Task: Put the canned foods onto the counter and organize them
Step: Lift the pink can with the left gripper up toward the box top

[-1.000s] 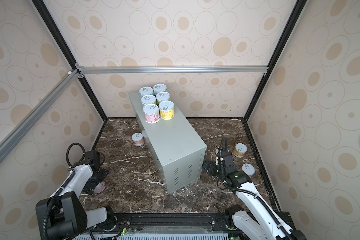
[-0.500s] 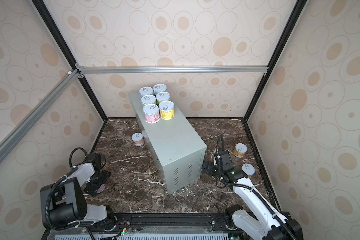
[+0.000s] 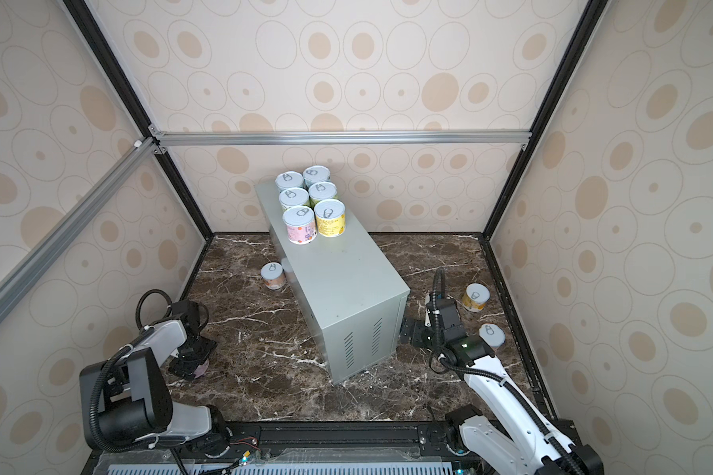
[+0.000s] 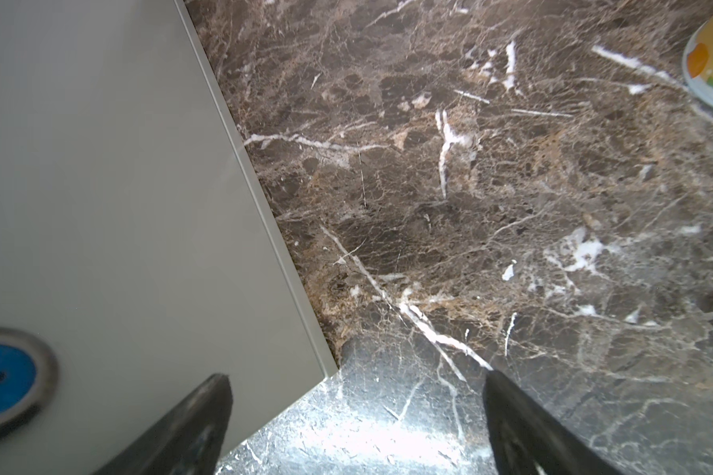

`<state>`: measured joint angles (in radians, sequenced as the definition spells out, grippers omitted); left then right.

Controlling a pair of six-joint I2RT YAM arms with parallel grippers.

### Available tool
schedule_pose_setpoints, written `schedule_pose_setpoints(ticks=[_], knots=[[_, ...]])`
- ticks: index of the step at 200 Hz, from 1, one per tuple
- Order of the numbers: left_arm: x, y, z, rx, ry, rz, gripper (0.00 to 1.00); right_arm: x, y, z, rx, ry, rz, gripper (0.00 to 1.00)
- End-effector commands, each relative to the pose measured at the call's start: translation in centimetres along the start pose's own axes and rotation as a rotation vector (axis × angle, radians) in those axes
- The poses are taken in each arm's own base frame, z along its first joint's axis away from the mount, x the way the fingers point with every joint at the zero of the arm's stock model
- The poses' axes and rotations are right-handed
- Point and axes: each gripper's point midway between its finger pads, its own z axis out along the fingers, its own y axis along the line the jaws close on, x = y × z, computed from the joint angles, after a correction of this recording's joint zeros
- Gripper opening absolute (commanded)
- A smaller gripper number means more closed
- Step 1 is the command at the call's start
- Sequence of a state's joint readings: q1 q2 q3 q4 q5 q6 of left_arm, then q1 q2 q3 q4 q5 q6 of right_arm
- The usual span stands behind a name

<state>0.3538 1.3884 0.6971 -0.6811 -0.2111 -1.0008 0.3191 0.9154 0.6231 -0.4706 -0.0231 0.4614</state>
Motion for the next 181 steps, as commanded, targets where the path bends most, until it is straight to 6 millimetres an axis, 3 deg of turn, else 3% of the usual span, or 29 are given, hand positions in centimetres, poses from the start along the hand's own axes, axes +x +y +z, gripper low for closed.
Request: schedule_pose_setpoints(ticks=[1,39,69,114,157,181], knots=[[-1.6,0.7,-1.3,-0.003,-0.081,-0.005,0.59,-0.2,0.2,0.0,-0.004,0.010,-0.013,0.97],[-3.2,-0.7,-3.6,0.109,-0.162,0.034,0.58,0.1,-0.1,-0.4,0.003,0.004,-0.010,0.97],[-4.0,-3.9,-6.6,0.338,-0.226,0.140,0.55,-0.1,-0.4,-1.5,0.009,-0.035,0.001,0.97],[-2.5,-7.2,-9.2,0.600,-0.233,0.265,0.52,-0.1,-0.5,-2.0,0.010,-0.040,0.003,0.97],[-2.7,-10.0,-14.6,0.769,-0.298,0.358,0.53,0.1,0.2,-1.9,-0.013,-0.003,-0.013,0.97],[-3.2,-11.7,-19.1,0.820,-0.359,0.412,0.53,0.1,0.3,-2.1,-0.020,0.003,-0.013,0.97]])
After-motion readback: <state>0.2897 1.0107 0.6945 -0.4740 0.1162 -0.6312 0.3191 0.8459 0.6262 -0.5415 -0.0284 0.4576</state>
